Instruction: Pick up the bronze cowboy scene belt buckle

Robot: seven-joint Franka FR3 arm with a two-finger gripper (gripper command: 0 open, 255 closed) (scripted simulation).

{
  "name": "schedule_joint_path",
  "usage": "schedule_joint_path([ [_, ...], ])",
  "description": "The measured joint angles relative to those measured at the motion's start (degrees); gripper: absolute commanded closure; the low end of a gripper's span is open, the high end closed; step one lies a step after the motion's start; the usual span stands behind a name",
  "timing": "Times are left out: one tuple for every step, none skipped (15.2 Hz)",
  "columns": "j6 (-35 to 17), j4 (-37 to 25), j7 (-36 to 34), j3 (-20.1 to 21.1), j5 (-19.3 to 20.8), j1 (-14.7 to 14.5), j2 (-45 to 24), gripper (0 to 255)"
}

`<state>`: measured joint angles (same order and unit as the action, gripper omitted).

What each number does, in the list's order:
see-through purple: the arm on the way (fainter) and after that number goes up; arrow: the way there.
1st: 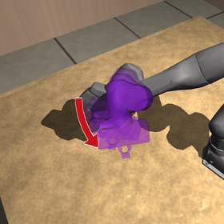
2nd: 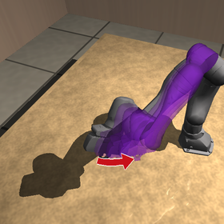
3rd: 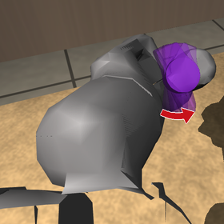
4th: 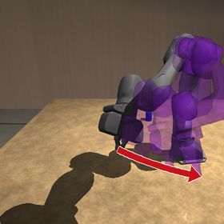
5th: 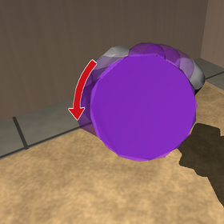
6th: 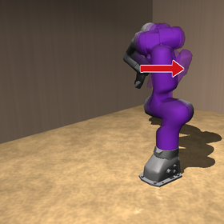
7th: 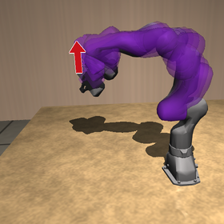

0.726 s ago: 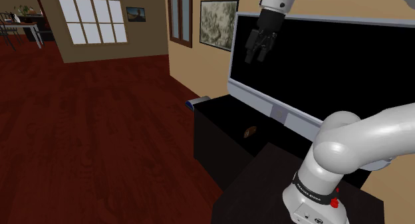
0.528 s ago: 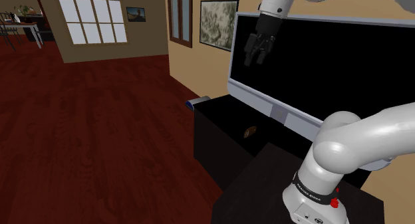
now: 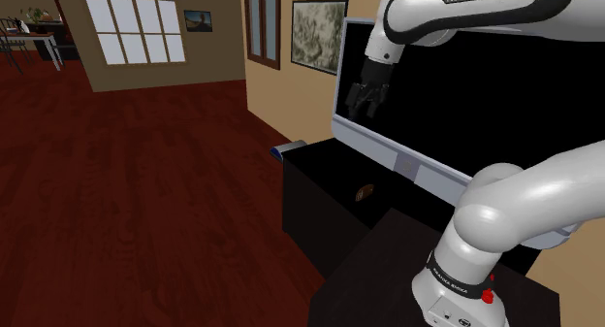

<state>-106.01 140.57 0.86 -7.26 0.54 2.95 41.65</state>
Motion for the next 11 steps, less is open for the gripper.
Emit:
schedule_joint_path([
  [-1.89, 0.49, -0.04, -0.37, 0.22, 0.26, -1.65, 0],
  [-3.55, 1.5, -0.07, -0.72, 0.53, 0.65, -2.49, 0],
  [-5.45, 2.06, -0.02, -1.17, 0.82, 0.98, -4.05, 0],
  [-7.15, 2.62, 0.14, -1.72, 1.15, 1.38, -5.41, 0],
  [-8.71, 3.25, 0.13, -2.12, 1.4, 1.74, -6.54, 0],
  [-10.1, 4.09, -0.1, -2.34, 1.64, 2.07, -7.29, 0],
  [-12.22, 4.93, -0.01, -2.85, 1.89, 2.42, -8.85, 0],
  [-13.73, 5.46, 0.29, -3.5, 2.24, 2.91, -10.02, 0],
  [-15.72, 5.36, 0.52, -4.15, 2.38, 3.19, -12.3, 0],
  [-17.45, 5.84, 0.4, -4.49, 2.54, 3.45, -13.74, 0],
  [-19.28, 6.17, 0.52, -5.01, 2.69, 3.76, -15.46, 0],
])
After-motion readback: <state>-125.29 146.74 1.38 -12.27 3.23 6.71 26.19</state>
